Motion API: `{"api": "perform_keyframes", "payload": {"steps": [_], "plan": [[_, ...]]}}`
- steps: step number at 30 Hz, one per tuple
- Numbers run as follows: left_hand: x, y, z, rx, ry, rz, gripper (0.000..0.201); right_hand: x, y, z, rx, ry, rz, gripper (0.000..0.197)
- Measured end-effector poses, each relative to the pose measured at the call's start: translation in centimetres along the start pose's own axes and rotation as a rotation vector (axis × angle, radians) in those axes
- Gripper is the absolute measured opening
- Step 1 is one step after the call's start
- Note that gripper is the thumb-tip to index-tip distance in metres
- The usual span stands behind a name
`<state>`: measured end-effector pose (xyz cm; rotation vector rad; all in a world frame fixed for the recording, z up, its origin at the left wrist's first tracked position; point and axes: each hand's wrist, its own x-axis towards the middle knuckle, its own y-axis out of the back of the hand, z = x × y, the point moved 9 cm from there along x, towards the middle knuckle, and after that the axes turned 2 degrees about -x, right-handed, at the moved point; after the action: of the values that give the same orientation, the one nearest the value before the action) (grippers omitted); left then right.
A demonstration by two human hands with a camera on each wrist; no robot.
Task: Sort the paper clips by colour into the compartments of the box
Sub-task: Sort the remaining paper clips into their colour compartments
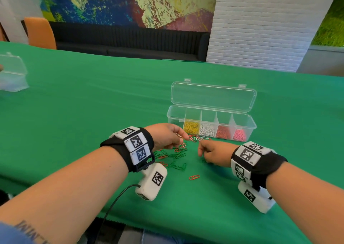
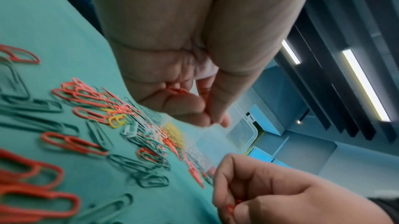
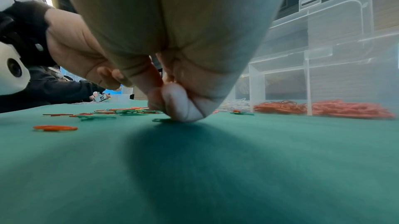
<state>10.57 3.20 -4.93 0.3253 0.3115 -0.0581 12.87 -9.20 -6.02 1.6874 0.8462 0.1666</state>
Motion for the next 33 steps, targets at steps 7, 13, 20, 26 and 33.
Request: {"api": "perform_keyframes", "payload": {"steps": [7,13,20,26,33], "plan": [[-0.9,1.8,0.0,-0.285,0.043,0.046,0.035,-0.1,-0.1,0.0,0.068,-0.01,-0.003,0.029],[-2.3,3.1,-1.6,-0.154,0.191,-0.03,0.029,-0.9,0.2,-1.5,0.063,0.056,-0.012,0.033],[-2.7,4.2,-2.3,0.628,0.153,-0.017,0.026,-1.3,-1.4,-5.0,-0.252,0.234,-0.097,0.011],[-3.0,2.6,-2.3,0.991,0.094,-0.021,0.023,-0.7,-2.2,-5.3,-0.275,0.219,-0.15,0.012],[-2.6,1.7,-2.3,1.055,0.071,-0.027,0.027,-0.6,-2.4,-5.4,-0.303,0.23,-0.164,0.024]]}}
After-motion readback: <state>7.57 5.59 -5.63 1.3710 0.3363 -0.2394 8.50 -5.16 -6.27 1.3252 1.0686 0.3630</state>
